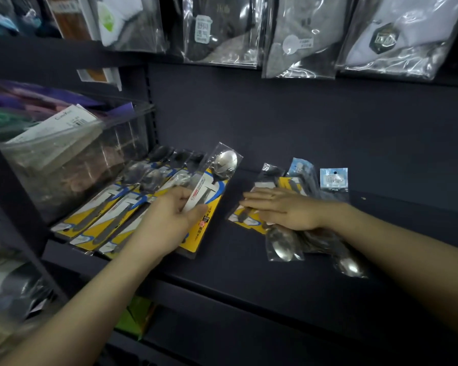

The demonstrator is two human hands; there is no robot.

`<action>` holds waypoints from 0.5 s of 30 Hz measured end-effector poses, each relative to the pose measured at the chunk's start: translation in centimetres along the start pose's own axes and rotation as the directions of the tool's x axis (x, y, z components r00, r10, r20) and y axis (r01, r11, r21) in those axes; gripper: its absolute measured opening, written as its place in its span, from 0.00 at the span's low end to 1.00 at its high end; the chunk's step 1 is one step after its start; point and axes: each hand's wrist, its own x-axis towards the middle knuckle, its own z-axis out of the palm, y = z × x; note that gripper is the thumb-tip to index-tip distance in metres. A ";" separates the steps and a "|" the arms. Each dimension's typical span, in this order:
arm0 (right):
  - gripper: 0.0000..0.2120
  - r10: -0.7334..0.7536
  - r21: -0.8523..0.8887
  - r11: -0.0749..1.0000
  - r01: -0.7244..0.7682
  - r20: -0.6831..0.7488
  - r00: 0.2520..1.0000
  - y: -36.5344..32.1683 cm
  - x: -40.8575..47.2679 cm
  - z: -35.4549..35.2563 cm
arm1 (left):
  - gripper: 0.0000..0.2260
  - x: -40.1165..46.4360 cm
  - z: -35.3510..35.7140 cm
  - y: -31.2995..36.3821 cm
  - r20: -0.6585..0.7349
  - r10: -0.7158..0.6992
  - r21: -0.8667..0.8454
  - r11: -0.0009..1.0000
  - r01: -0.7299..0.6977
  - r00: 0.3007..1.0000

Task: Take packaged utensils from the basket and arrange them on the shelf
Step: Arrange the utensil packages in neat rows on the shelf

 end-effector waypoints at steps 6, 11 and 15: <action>0.22 0.078 0.132 0.988 -0.075 -0.020 0.997 0.4 -3.7 -0.5 | 0.15 0.1 1.1 0.2 0.027 0.009 0.207 0.978 -0.015 1.000; 0.31 0.227 0.024 0.974 -0.226 -0.172 0.959 -1.0 -1.8 -1.8 | 0.18 3.1 2.5 0.9 0.044 0.040 0.459 0.887 -0.056 0.998; 0.23 0.411 0.106 0.911 -0.398 -0.246 0.877 1.4 -0.1 -2.1 | 0.11 5.9 4.6 0.6 0.067 0.162 0.662 0.731 -0.165 0.985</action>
